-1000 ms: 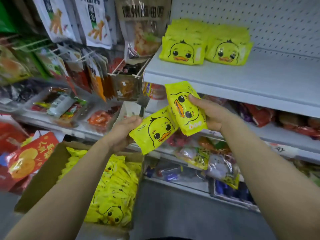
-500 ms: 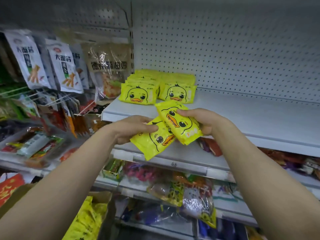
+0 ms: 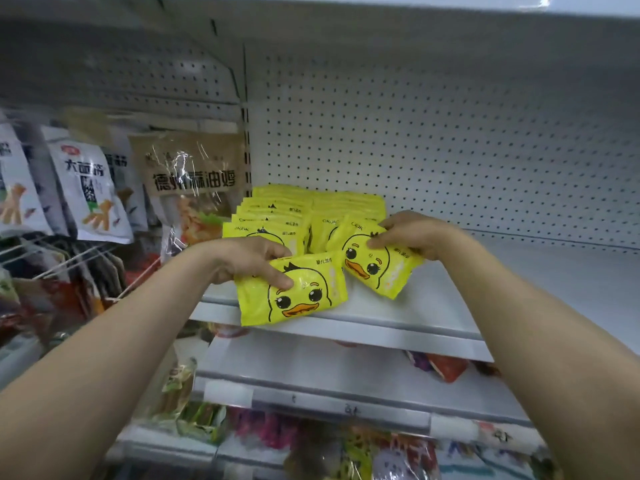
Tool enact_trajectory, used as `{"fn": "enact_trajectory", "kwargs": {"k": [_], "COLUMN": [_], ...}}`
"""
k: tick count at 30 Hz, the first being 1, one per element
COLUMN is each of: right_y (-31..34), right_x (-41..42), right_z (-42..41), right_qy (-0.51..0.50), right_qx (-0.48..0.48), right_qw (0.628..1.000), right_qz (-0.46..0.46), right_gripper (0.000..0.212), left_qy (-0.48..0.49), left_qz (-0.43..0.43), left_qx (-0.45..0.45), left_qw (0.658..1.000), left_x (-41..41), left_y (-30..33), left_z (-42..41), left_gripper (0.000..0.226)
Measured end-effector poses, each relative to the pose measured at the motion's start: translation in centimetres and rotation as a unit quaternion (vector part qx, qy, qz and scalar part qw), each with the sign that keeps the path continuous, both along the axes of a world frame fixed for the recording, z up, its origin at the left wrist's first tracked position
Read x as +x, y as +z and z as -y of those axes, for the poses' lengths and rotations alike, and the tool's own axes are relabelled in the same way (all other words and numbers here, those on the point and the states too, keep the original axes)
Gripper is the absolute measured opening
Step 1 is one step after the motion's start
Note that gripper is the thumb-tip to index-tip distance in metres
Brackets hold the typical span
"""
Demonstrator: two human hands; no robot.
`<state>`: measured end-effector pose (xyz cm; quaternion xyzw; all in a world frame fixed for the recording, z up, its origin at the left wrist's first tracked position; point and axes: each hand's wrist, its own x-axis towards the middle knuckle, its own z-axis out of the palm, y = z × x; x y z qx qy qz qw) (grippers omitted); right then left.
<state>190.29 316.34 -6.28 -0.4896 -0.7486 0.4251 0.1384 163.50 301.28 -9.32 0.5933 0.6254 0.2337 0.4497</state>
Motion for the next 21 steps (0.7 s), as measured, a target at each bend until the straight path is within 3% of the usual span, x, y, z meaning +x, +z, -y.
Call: {"fn": "enact_trajectory", "kwargs": {"k": [5, 10, 14, 18, 21], "right_y": [-1.1, -1.3, -1.8, -2.4, -2.1], "right_x": [-3.4, -5.4, -5.9, -5.7, -5.5], "right_z": [-2.7, -3.9, -4.5, -4.2, -2.6], "right_qy": [0.050, 0.088, 0.081, 0.062, 0.036], "right_qx": [0.158, 0.234, 0.281, 0.370, 0.395], "right_qw": [0.983, 0.964, 0.951, 0.919, 0.917], "right_qz": [0.073, 0.088, 0.099, 0.124, 0.039], "right_gripper": [0.049, 0.043, 0.048, 0.053, 0.047], "left_qy": [-0.061, -0.067, -0.083, -0.092, -0.095], "left_qz": [-0.037, -0.097, -0.110, -0.136, -0.169], "left_qx": [-0.001, 0.026, 0.062, 0.090, 0.109], "left_qw": [0.997, 0.993, 0.989, 0.982, 0.975], "left_x": [-1.3, -2.2, -2.0, -1.5, -1.2], "left_y": [-0.1, -0.4, -0.1, 0.3, 0.5], "left_z": [-2.3, -4.2, -4.4, -4.6, -5.4], "left_gripper": [0.041, 0.061, 0.041, 0.036, 0.029]}}
